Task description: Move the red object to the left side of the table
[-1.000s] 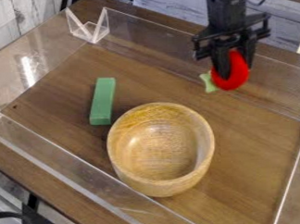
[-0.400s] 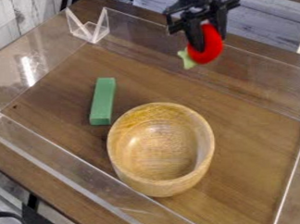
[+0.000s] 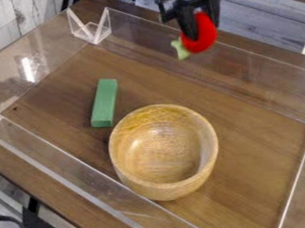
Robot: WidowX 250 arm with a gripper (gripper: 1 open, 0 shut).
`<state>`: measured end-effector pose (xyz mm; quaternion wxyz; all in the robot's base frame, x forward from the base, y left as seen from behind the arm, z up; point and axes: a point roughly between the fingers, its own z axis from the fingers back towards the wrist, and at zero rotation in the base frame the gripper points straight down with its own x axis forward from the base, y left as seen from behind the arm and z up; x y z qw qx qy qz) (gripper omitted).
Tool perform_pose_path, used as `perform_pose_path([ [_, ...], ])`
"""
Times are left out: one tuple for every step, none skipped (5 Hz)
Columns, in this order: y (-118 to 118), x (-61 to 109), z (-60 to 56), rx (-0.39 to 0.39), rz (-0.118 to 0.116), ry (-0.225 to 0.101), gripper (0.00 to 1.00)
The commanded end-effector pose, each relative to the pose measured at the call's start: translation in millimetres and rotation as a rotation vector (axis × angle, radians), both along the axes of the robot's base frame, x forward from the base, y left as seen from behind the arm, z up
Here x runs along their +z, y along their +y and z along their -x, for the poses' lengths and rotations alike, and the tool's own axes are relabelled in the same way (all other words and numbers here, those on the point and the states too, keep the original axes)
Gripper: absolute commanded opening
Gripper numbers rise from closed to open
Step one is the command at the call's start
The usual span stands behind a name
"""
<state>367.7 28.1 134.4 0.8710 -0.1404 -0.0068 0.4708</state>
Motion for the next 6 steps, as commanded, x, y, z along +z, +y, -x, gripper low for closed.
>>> perform_pose_path([
  [25, 23.8, -5.1, -0.072, -0.018, -0.071, 0.0],
  [46, 23.4, -2.9, -0.126, -0.026, -0.068, 0.0],
  [69, 26.8, -5.2, -0.157, -0.03, -0.063, 0.0],
  [94, 33.6, -3.4, -0.167, -0.035, -0.059, 0.0],
  [109, 35.2, -3.8, -0.115, -0.039, -0.051, 0.0],
  [127, 43.0, -3.1, -0.052, -0.045, -0.053, 0.0],
])
